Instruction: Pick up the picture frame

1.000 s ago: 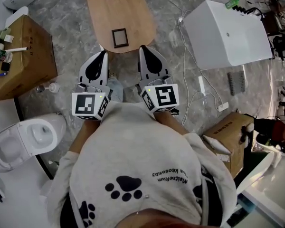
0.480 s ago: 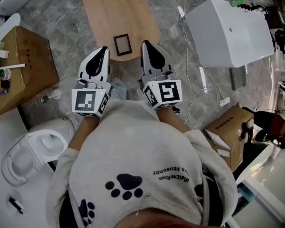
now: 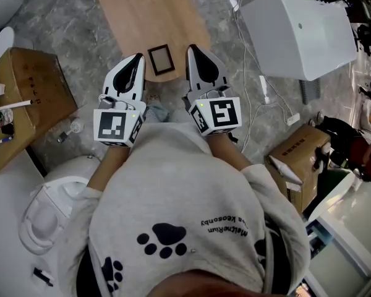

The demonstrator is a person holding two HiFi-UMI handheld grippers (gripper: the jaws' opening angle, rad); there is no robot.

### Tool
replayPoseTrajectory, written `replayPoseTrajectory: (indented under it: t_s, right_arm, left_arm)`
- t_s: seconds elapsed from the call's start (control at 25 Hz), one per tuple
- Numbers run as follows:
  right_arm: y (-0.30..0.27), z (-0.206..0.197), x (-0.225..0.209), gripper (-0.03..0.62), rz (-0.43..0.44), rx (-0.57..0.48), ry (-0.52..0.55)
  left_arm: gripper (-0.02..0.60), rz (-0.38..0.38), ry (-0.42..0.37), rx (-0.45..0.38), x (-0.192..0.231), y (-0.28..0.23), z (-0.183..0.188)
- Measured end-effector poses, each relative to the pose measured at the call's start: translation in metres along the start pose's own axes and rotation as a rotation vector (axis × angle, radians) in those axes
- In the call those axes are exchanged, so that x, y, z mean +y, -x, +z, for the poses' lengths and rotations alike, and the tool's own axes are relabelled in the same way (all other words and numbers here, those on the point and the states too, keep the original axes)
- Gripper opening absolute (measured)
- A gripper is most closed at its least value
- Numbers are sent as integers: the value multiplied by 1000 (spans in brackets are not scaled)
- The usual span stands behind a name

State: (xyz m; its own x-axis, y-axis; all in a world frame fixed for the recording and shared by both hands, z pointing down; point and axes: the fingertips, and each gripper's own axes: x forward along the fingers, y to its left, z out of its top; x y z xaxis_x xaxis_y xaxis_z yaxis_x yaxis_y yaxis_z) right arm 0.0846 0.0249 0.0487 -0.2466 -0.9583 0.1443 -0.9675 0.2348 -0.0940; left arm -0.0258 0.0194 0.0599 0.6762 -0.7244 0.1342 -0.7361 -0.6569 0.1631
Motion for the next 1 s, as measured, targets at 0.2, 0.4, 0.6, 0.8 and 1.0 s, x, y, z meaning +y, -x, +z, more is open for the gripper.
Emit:
replayPoseTrajectory:
  t_s: [0.2,0.4,0.6,0.8,1.0]
  right_arm:
    - [-15,-11,0,8,8,40,7]
    - [-25,-21,-2,8,31,80,10]
    - [-35,-33,-3,8,65,118,11]
    - [-50,-46,-10,8,114,138,15]
    - [-60,-70,-21,8,139,175,11]
  left_arm:
    - [8,-2,19,28,13,-8,-13]
    - [8,14,34,46,18,-14,-23]
    - [8,42,49,69,23,-18,-34]
    - [8,80,55,94,27,-29,-49]
    - [8,81,31,100,24,-40,-67]
